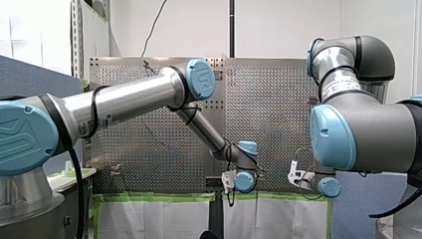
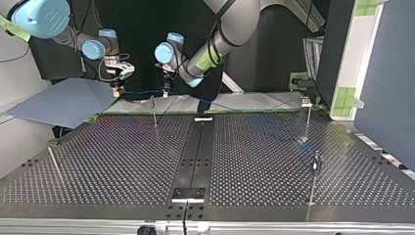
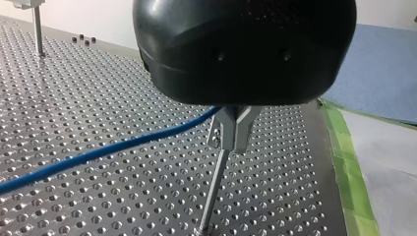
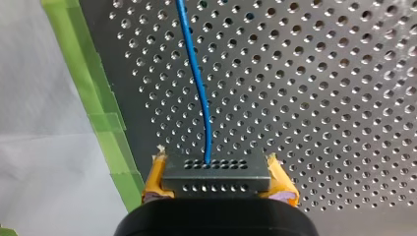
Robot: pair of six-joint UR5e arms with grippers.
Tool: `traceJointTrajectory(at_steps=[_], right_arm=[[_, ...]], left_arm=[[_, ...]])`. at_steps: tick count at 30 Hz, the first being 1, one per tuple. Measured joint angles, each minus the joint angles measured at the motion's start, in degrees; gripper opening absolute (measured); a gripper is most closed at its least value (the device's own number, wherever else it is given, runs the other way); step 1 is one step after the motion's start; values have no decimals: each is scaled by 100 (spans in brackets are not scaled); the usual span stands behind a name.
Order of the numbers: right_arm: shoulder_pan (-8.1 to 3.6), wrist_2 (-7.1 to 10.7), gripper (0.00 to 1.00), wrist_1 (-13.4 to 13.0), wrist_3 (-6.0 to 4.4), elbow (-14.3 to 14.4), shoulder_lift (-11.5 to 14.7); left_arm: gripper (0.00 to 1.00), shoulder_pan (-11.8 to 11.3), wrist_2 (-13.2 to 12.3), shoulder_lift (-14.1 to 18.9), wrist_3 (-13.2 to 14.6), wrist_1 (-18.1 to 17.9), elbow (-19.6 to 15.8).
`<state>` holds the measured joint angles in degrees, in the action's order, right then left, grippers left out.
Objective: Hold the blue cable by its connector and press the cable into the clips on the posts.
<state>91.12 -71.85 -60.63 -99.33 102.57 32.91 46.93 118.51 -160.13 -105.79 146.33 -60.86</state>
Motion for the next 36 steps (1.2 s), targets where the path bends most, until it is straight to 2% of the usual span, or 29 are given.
traceJointTrajectory(at_steps=[5, 10, 24, 36], right_arm=[[28, 0, 0, 43, 70, -84, -17], [57, 4, 0, 60, 90, -136, -23], [126, -21, 0, 181, 55, -330, -25], [158, 3, 0, 199, -10, -449, -24]], left_arm=[[0, -5, -15, -116, 5, 42, 127], [0, -26, -35, -208, 6, 199, 350], [0, -188, -34, -223, 149, 315, 487], [0, -419, -232, -225, 352, 316, 547]])
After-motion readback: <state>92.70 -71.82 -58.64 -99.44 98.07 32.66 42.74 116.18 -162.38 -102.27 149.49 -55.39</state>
